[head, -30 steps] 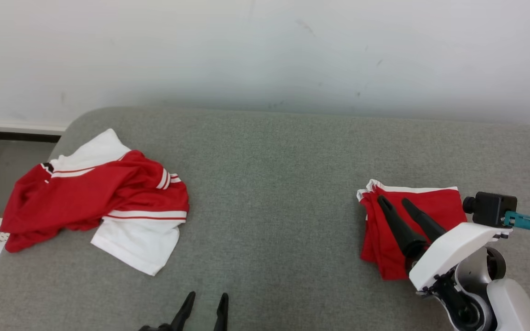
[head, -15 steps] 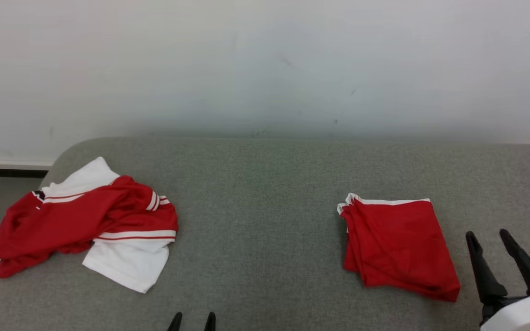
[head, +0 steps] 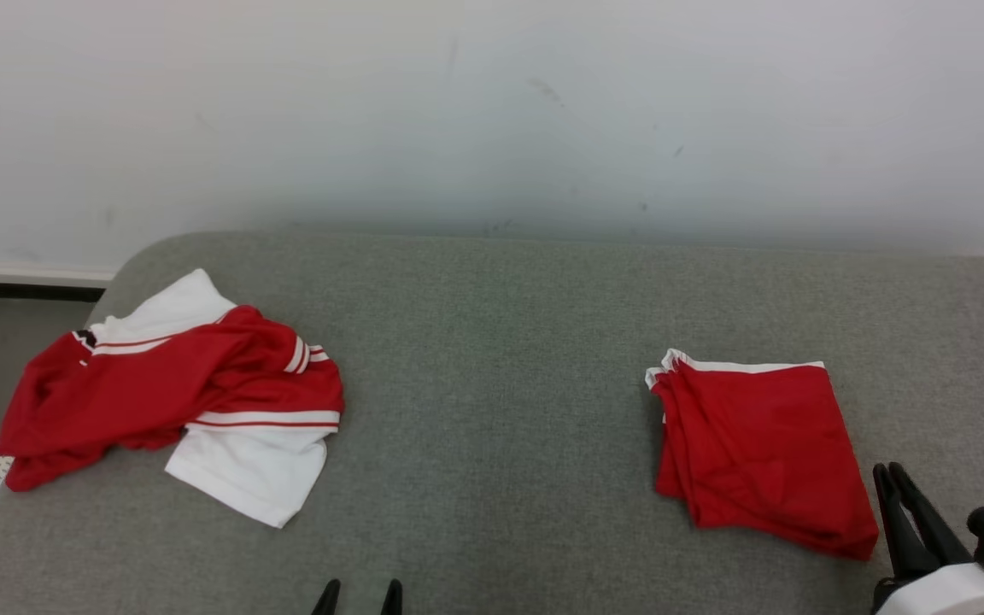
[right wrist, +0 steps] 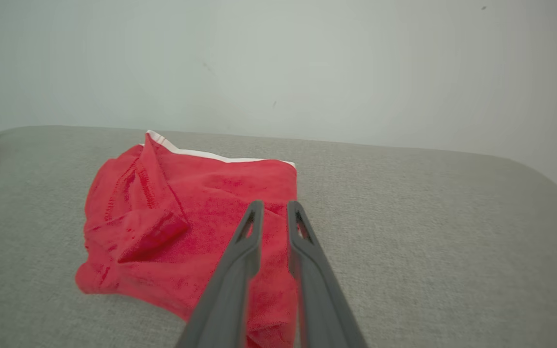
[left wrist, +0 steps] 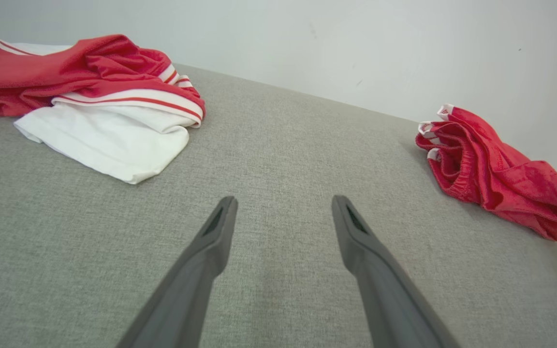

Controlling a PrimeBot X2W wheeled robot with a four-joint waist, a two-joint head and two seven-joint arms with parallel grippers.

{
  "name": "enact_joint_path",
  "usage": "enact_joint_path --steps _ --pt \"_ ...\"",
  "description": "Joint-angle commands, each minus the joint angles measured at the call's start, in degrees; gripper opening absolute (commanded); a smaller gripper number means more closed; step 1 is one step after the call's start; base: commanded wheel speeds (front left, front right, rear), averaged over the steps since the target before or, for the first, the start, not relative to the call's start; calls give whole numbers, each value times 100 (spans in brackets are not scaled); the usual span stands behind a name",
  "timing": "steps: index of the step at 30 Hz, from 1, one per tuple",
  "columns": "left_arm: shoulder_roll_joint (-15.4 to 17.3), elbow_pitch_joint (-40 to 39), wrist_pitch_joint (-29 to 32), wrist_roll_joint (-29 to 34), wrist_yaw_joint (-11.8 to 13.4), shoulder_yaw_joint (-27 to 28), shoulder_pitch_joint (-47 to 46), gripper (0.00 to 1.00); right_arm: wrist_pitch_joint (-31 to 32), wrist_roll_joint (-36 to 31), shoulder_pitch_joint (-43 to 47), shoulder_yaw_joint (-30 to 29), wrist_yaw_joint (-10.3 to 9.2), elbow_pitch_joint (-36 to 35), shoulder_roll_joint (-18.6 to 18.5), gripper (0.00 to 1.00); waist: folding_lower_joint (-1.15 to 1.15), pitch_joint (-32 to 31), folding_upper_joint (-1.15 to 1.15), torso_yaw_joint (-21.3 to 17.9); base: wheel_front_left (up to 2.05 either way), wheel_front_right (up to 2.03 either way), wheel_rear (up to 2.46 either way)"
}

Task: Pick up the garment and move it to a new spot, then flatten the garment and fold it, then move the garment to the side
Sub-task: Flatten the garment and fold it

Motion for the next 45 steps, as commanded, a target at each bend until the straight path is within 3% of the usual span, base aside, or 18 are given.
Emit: enact_joint_path --steps 1,10,15,25,33,36,37,38,45 --pt "21 7 -3 45 2 22 -82 100 -44 -77 -260 143 2 293 90 0 0 114 0 90 0 0 0" --pt "21 87 -2 17 -40 -11 -238 100 -36 -334 -1079 560 2 1581 377 0 0 340 0 290 0 0 0" --pt "20 118 -3 -71 3 -45 -292 100 -156 -386 -1271 1057 2 1947 573 0 0 332 0 437 0 0 0" --pt "21 105 -3 -139 55 -23 -140 100 -169 -80 -1293 2195 1 1995 751 0 0 154 0 430 0 0 0" --pt "20 63 -3 -28 21 127 -82 100 -470 71 -989 1976 1 1477 511 0 0 -106 0 195 0 0 0" --pt "21 51 -3 33 -1 239 -47 100 -555 -66 -772 1675 1 1098 343 57 0 -215 0 75 0 0 0" --pt "22 46 -2 49 -14 284 -31 100 -556 -109 -657 1572 1 969 311 91 0 -256 0 34 0 0 0" --pt "20 41 -3 76 -26 308 -18 100 -574 -156 -559 1469 1 830 270 100 0 -292 0 -7 0 0 0" --pt "21 -31 -3 99 -45 495 9 100 -600 -220 189 678 0 -238 13 100 0 -462 0 -155 0 0 0"
